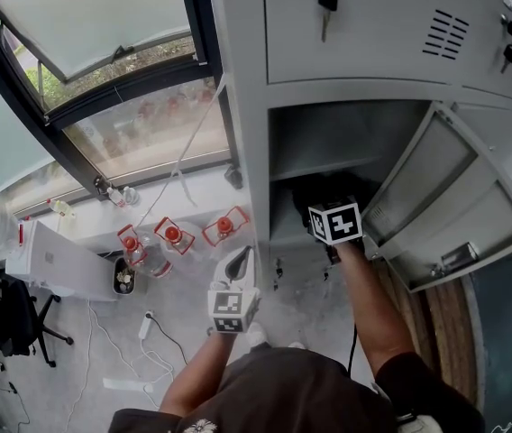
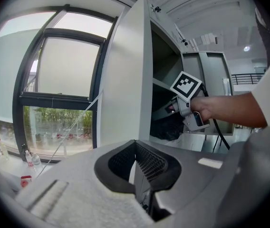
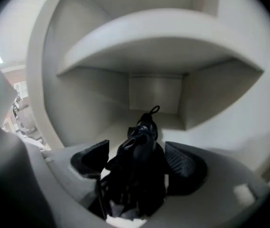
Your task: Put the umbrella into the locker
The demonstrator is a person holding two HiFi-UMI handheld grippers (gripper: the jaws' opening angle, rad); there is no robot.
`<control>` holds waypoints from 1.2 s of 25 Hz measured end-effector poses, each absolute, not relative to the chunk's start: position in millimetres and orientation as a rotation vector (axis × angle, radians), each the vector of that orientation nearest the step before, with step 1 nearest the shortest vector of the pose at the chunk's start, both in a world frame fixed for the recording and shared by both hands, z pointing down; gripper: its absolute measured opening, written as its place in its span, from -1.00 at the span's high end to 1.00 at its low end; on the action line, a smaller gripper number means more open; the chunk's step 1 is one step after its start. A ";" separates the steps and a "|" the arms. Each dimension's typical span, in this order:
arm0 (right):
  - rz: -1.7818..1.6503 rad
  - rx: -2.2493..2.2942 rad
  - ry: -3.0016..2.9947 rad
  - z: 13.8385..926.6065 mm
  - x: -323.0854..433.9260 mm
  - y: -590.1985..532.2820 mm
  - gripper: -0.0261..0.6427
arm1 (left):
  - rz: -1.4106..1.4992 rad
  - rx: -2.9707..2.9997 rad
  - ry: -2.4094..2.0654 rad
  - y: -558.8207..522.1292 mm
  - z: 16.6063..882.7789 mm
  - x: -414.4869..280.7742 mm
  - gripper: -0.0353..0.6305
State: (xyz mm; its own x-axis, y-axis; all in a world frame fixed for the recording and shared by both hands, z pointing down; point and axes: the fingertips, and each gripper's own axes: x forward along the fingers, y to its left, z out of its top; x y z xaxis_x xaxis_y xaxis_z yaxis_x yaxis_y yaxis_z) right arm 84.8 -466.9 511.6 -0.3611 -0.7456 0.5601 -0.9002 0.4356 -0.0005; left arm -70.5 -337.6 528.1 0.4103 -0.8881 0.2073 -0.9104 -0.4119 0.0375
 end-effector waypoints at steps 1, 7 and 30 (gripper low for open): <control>0.409 1.390 -2.220 507.7 85.8 -463.5 -0.14 | 0.232 2.515 -1.616 -337.8 527.7 -70.3 0.88; 0.300 1.422 -2.281 486.2 92.7 -436.2 -0.14 | 0.235 2.523 -1.609 -333.9 527.7 -65.7 0.88; 0.167 1.665 -2.293 474.4 115.4 -351.0 0.91 | 0.174 2.565 -1.607 -314.4 505.0 -56.4 0.88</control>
State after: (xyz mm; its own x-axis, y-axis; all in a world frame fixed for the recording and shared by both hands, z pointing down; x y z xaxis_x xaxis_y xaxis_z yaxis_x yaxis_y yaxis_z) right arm 115.4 -351.0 474.4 -0.2819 -0.9084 0.3088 -0.9436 0.3207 0.0822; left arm -56.4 -314.4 505.0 0.4335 -0.8877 0.1550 -0.9003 -0.4341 0.0320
